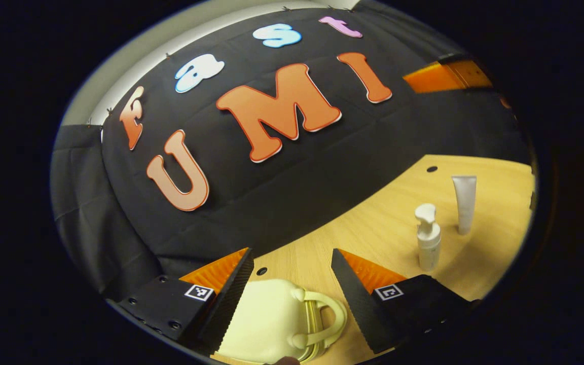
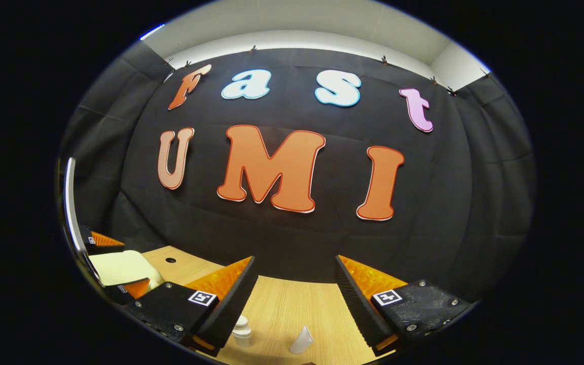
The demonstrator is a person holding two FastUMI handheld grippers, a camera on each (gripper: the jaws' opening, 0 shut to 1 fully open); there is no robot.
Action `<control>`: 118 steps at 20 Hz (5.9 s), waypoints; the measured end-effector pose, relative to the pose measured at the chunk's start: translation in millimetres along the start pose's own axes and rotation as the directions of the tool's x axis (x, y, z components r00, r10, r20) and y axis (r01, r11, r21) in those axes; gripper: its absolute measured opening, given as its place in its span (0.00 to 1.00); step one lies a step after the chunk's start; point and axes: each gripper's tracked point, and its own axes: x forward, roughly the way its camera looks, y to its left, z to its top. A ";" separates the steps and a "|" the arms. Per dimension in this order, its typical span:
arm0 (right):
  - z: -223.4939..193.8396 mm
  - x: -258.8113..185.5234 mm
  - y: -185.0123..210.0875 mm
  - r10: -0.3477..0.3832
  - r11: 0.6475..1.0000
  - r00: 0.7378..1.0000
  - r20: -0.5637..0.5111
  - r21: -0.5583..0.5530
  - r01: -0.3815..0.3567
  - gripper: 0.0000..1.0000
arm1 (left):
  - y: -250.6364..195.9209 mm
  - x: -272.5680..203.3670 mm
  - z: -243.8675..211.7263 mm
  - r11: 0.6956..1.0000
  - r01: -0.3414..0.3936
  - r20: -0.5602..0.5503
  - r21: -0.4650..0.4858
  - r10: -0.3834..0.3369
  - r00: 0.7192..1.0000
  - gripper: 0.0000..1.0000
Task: First open the suitcase, pack the skin care products into it, and then close the suitcase.
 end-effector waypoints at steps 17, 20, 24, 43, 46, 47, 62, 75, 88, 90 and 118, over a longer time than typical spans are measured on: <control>-15.0 -5.8 -10.5 -0.047 0.999 0.998 -0.041 -0.031 0.045 0.96 | -6.3 -17.4 -110.1 0.911 0.169 -0.306 0.375 -0.051 0.951 0.91; -17.5 -7.0 -11.3 -0.053 0.998 0.998 -0.046 -0.030 0.052 0.96 | 2.9 -14.0 -110.9 0.873 0.157 -0.293 0.462 -0.016 0.956 0.84; -22.7 -9.7 -10.8 -0.055 0.998 0.997 -0.056 -0.031 0.053 0.96 | 8.1 -6.7 -109.8 0.804 0.165 -0.260 0.571 -0.014 0.966 0.74; -38.4 -16.2 1.8 -0.044 0.998 0.993 -0.105 -0.040 0.040 0.96 | 46.7 -11.1 -69.8 0.921 0.008 -0.152 0.390 0.056 0.987 0.03; -40.8 -16.9 6.6 -0.031 0.999 0.993 -0.112 -0.042 0.027 0.96 | 59.9 -13.4 -65.0 0.946 -0.024 -0.138 0.322 0.072 0.988 0.03; -41.7 -17.5 8.9 -0.027 0.999 0.993 -0.116 -0.042 0.022 0.96 | 62.3 -13.0 -63.9 0.955 -0.031 -0.136 0.295 0.074 0.988 0.04; -70.6 -16.8 58.1 0.061 0.995 0.974 -0.220 -0.062 -0.076 0.97 | 134.0 -26.4 -62.6 0.982 -0.099 -0.086 -0.159 0.087 0.993 0.04; -88.1 -7.8 95.5 0.053 0.996 0.950 -0.309 -0.055 -0.074 0.97 | 278.1 -20.4 -139.5 0.899 -0.249 -0.171 -0.359 0.199 0.965 0.03; -77.9 -4.2 108.7 -0.046 0.996 0.945 -0.323 -0.092 0.017 0.97 | 349.6 10.9 -316.4 0.721 -0.322 -0.348 -0.614 0.118 0.930 0.03; -75.3 -3.7 107.0 -0.056 0.995 0.945 -0.323 -0.092 0.028 0.97 | 345.1 15.1 -346.1 0.705 -0.357 -0.405 -0.613 0.107 0.908 0.08; -64.9 -1.2 34.5 -0.019 1.000 0.975 -0.220 -0.009 0.017 0.97 | 241.9 -7.2 -52.8 0.824 -0.233 -0.033 -0.517 0.253 0.967 0.92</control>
